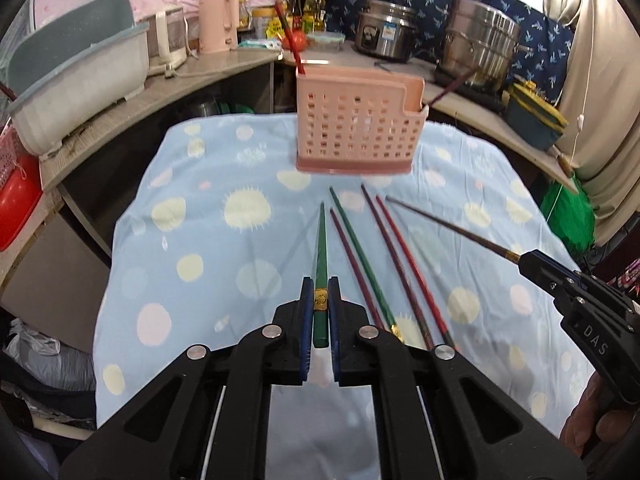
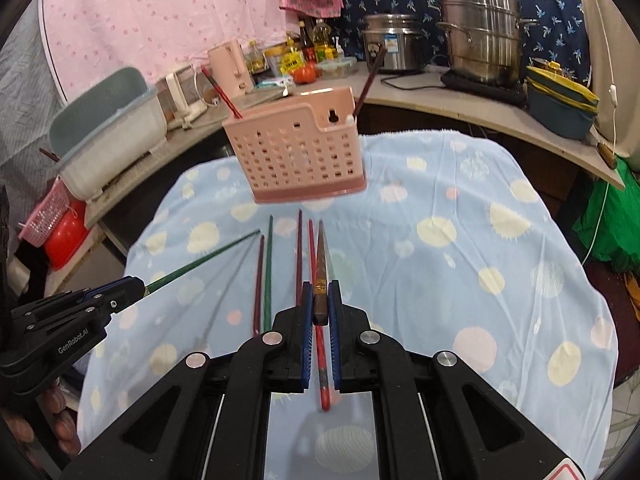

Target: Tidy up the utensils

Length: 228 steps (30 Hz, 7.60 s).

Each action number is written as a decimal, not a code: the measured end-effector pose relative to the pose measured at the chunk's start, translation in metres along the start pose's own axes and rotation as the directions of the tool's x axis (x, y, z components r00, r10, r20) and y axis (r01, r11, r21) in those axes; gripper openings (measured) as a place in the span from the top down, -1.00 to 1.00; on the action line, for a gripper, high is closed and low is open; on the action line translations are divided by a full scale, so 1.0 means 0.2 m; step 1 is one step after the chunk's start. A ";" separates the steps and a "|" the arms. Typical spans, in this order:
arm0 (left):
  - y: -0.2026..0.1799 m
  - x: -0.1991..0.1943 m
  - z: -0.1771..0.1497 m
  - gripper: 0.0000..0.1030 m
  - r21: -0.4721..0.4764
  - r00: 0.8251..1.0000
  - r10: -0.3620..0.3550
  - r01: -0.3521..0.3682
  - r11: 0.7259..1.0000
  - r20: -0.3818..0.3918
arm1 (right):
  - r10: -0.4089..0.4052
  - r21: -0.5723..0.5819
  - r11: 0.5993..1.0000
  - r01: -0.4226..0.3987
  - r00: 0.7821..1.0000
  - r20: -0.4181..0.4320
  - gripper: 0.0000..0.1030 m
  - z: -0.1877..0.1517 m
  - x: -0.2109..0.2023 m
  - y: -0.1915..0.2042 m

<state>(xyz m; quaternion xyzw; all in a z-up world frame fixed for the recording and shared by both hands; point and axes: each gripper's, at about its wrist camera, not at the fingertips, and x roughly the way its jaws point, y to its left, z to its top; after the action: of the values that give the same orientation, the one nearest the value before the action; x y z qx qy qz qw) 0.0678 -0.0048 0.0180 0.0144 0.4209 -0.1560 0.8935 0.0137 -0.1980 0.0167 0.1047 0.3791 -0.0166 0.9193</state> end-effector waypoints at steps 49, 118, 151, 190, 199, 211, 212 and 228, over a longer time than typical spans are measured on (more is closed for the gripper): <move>0.01 -0.25 1.01 0.97 0.028 0.936 0.026 -0.038 0.999 0.350 | 0.020 -0.033 0.999 -0.009 0.944 0.330 0.87 1.03 -0.15 0.09; 0.17 0.44 0.71 0.86 -0.078 1.000 -0.019 0.019 0.997 0.001 | 0.022 0.030 0.999 -0.028 0.978 0.207 0.87 0.94 0.06 0.01; -0.02 0.06 1.42 0.87 0.012 0.951 -0.022 0.019 1.000 0.308 | 0.089 0.031 0.994 -0.102 0.951 0.298 0.86 1.45 0.26 0.13; 0.07 0.17 0.97 0.07 -0.045 0.978 0.063 -0.055 0.997 0.198 | 0.011 0.051 0.999 -0.020 0.986 0.166 0.22 0.93 0.27 0.00; 0.02 0.17 0.62 0.05 -0.019 0.992 0.066 -0.064 0.998 0.110 | -0.030 0.033 0.999 0.028 0.998 0.060 0.22 0.51 0.21 -0.04; -0.07 0.29 0.10 0.05 0.008 0.997 0.048 -0.048 0.999 -0.067 | -0.066 -0.013 0.998 0.065 0.993 -0.101 0.28 0.00 0.25 -0.04; -0.08 0.29 0.07 0.05 0.011 0.996 0.046 -0.046 0.999 -0.075 | -0.071 -0.019 0.997 0.070 0.991 -0.109 0.29 -0.04 0.25 -0.04; -0.18 0.34 -0.32 0.04 0.024 0.986 -0.011 0.015 1.000 -0.169 | -0.079 -0.053 0.996 0.069 0.976 -0.203 0.57 -0.35 0.34 -0.01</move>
<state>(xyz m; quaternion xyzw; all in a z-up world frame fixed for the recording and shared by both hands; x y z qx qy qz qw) 0.0498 -0.0462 -0.0715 0.0359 0.4933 -0.1652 0.8533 0.0140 -0.1812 -0.0800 0.0705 0.4755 -0.0313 0.8763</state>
